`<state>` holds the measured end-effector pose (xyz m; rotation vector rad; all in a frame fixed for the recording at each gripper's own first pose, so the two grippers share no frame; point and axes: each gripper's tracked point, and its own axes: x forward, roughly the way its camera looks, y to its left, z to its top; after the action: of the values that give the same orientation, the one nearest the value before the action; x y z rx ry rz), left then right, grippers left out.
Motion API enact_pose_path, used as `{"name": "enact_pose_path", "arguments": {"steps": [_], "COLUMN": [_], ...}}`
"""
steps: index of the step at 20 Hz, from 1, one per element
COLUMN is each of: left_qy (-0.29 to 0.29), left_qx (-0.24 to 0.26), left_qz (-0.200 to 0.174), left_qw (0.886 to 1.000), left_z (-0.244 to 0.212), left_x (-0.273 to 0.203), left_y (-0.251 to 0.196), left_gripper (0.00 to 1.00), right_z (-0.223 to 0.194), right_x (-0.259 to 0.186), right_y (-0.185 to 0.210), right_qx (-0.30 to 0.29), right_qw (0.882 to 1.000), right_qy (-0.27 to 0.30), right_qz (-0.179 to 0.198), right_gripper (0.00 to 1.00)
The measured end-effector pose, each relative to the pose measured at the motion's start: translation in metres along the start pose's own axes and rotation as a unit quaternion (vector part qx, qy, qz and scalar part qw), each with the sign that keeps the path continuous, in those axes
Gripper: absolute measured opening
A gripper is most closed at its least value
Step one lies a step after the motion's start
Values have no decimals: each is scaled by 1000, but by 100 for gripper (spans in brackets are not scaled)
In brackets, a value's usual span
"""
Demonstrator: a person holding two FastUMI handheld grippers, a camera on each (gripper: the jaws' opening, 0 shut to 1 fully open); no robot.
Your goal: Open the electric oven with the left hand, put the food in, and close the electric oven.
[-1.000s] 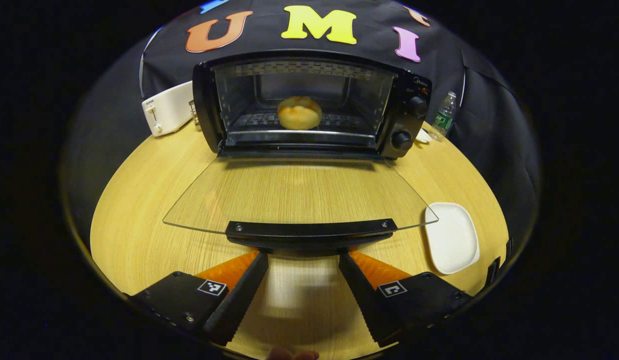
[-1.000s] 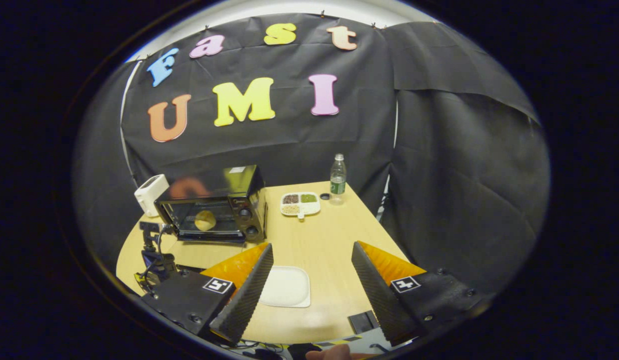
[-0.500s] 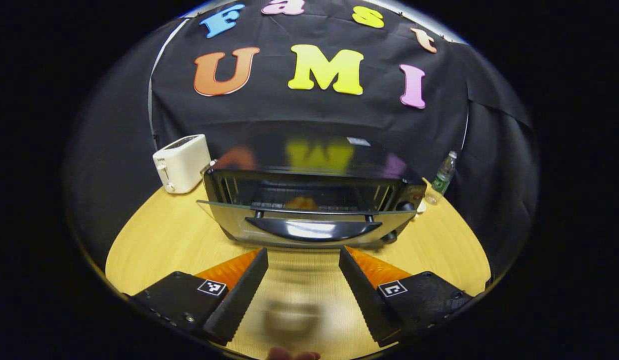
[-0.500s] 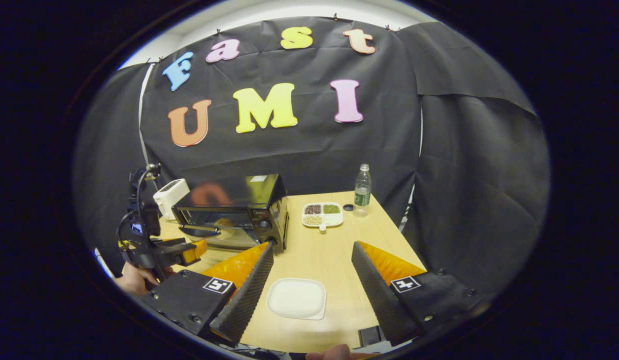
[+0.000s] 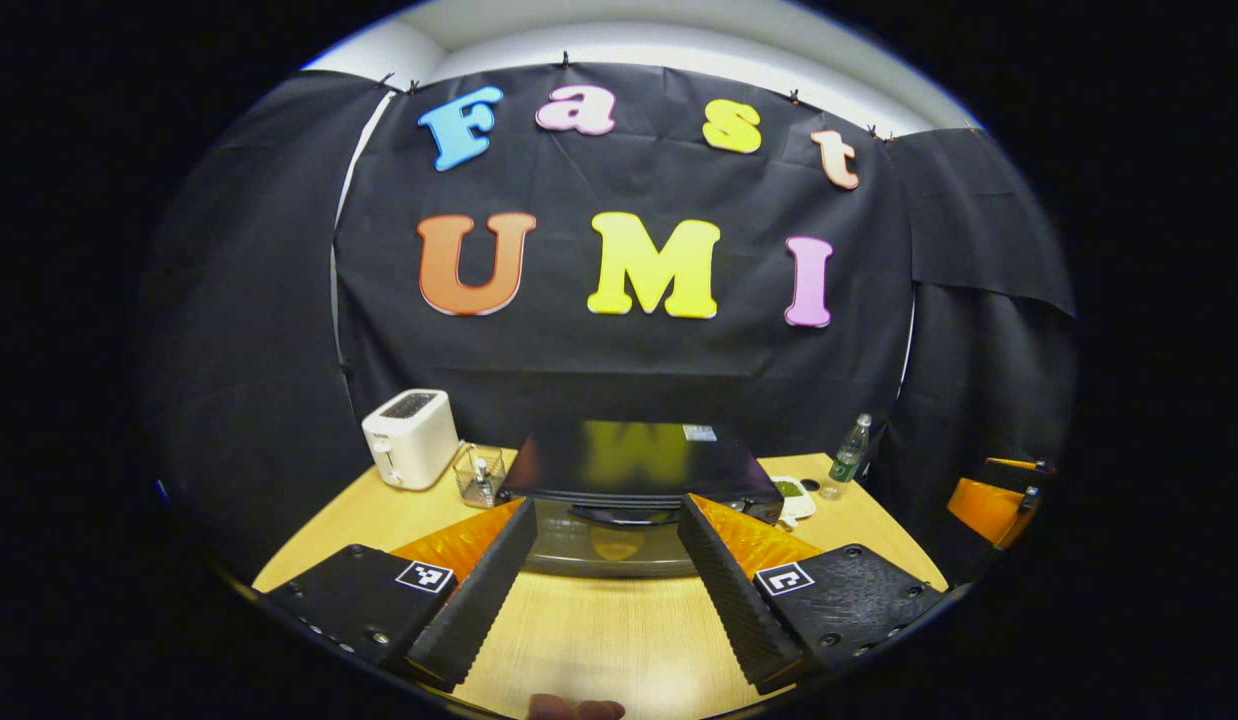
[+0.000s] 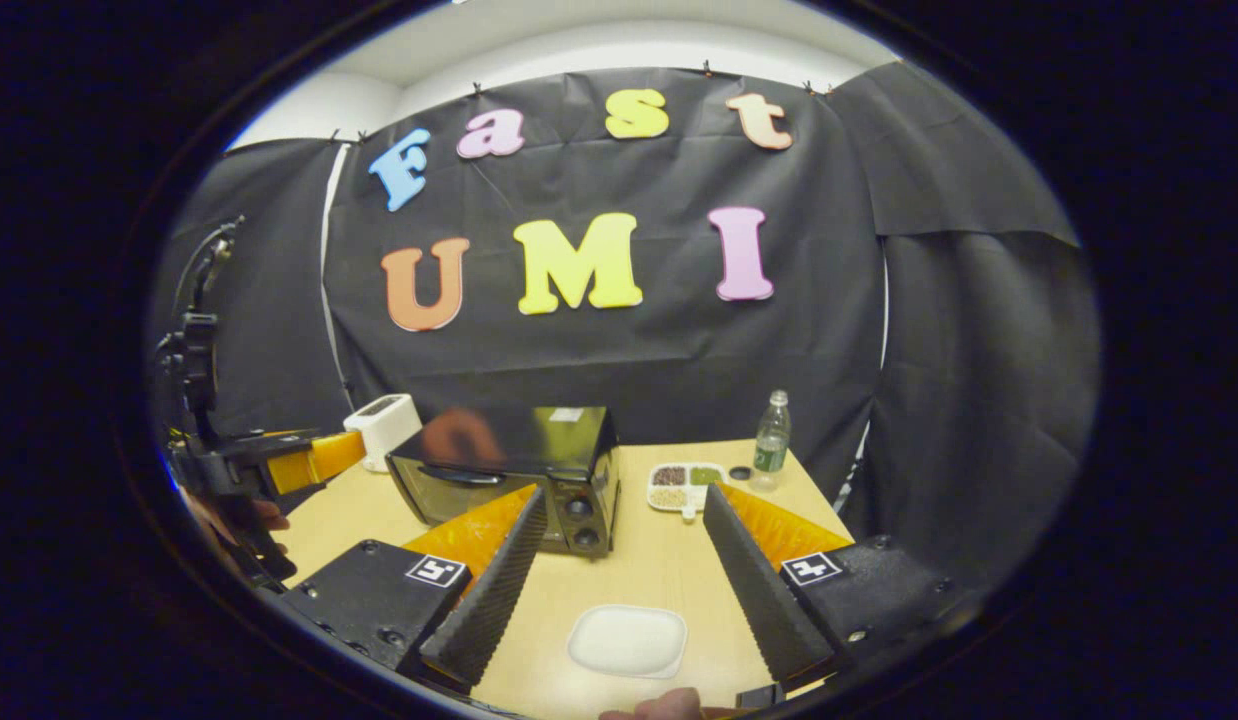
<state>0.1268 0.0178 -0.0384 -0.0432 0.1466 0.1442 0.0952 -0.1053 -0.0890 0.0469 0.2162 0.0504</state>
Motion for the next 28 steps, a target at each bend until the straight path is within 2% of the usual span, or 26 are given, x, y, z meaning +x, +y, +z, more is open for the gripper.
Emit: {"name": "enact_pose_path", "arguments": {"steps": [4,8,15,19,23,28], "left_qy": [-33,-53,-79,-80,-82,-90], "left_qx": [-16,-12,-10,-3,-26,-26], "left_qz": [-11,-20,-16,-9,-5,-12], "left_qw": [999,998,997,997,996,996], "left_z": [31,38,34,27,21,24], "left_x": [-69,-138,-218,-242,-242,-241], "left_y": [7,26,52,62,62,61], "left_gripper": [94,94,94,94,94,94], "right_z": [23,26,7,-3,-4,7], "right_x": [-36,-82,-153,-169,-175,-181], "right_y": [37,81,135,153,162,160], "right_qx": [-8,-18,-13,-7,-11,-19], "right_qw": [999,999,998,998,997,996], "right_qy": [-35,-42,-55,-54,-60,-71], "right_qz": [4,12,26,38,49,46], "right_gripper": [97,97,96,97,97,97]}}
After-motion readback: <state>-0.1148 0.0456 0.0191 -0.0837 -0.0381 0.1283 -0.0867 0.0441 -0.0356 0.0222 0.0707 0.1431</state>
